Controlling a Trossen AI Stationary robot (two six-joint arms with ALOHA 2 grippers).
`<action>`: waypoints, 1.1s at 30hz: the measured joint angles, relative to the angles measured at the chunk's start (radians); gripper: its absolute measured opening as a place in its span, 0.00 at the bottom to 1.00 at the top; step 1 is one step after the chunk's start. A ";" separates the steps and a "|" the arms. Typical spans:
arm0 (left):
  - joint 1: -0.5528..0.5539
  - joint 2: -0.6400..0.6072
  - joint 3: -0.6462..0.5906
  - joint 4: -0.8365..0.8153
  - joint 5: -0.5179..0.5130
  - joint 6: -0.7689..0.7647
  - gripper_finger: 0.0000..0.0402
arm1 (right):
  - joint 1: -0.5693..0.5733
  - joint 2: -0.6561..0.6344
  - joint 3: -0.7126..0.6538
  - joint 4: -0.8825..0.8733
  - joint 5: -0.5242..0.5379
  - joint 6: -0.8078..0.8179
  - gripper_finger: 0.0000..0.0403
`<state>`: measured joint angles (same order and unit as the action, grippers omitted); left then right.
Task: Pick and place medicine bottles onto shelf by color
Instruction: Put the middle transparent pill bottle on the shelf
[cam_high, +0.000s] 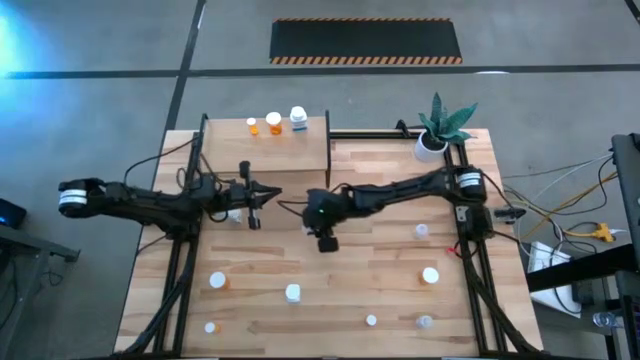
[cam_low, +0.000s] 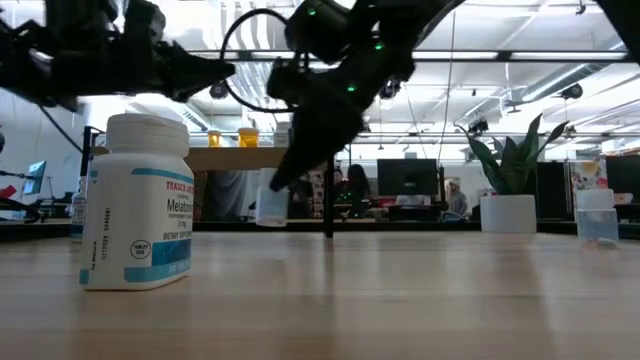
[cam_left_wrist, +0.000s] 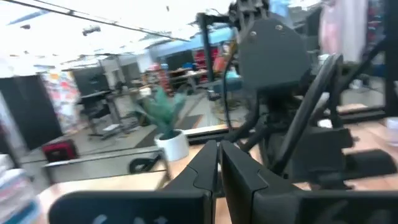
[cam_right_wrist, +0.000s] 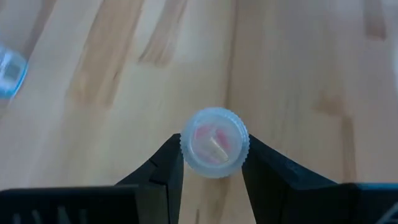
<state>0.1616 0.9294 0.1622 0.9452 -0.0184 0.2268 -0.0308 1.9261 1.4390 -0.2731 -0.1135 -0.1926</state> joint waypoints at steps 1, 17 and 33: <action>0.000 -0.030 -0.014 0.001 -0.010 0.000 0.00 | -0.008 0.015 0.020 0.003 -0.002 0.009 0.30; 0.000 -0.239 -0.073 -0.119 -0.014 -0.005 0.00 | -0.077 0.184 0.213 -0.043 0.001 0.056 0.32; 0.000 -0.217 -0.073 -0.118 -0.018 -0.003 0.00 | -0.079 0.146 0.210 -0.037 0.011 0.055 0.56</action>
<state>0.1616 0.7128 0.0891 0.8276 -0.0368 0.2237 -0.1101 2.0722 1.6485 -0.3101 -0.1020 -0.1381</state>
